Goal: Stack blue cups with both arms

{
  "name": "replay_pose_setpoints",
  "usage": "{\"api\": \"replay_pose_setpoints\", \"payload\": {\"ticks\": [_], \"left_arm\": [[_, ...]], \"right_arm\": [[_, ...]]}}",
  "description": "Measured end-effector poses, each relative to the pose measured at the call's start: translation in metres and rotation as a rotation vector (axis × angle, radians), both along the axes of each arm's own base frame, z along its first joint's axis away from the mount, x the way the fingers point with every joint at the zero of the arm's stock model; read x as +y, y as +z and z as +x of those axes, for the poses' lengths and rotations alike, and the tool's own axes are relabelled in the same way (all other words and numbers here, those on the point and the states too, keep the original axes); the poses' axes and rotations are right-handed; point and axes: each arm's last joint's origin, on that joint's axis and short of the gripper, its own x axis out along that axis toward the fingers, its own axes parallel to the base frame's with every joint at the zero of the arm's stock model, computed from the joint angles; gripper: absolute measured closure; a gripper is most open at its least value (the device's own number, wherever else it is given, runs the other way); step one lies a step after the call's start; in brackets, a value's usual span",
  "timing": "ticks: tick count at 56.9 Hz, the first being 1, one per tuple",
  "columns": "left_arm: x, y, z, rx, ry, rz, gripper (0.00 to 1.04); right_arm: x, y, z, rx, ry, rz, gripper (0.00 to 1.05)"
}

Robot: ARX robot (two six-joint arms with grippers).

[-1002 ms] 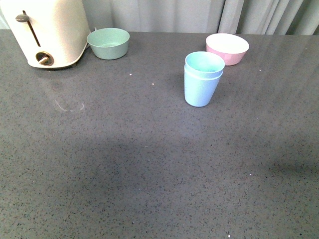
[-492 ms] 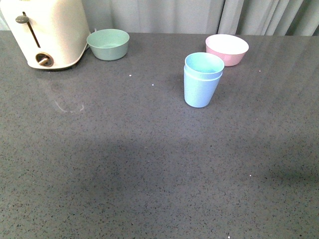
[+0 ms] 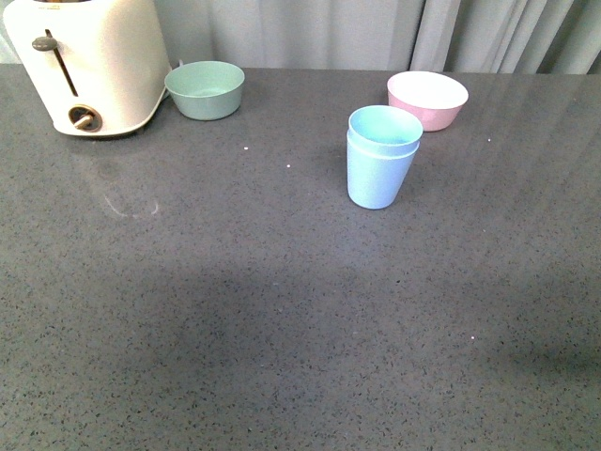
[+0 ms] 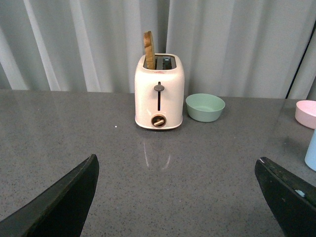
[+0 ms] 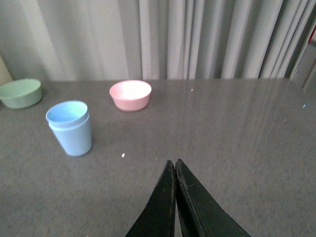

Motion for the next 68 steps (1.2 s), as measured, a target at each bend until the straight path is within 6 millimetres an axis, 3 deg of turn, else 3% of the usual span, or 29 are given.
{"api": "replay_pose_setpoints", "payload": {"ticks": [22, 32, 49, 68], "left_arm": [[0.0000, 0.0000, 0.0000, 0.000, 0.000, 0.000, 0.09], [0.0000, 0.0000, 0.0000, 0.000, 0.000, 0.000, 0.09], [0.0000, 0.0000, 0.0000, 0.000, 0.000, 0.000, 0.09], [0.0000, 0.0000, 0.0000, 0.000, 0.000, 0.000, 0.09]], "right_arm": [[0.0000, 0.0019, -0.0035, -0.029, 0.002, -0.001, 1.02], [0.0000, 0.0019, -0.0035, -0.029, 0.002, 0.000, 0.74], [0.0000, 0.0019, -0.0035, -0.030, 0.002, 0.000, 0.08], [0.0000, 0.0019, -0.0035, -0.030, 0.002, 0.000, 0.09]]}}
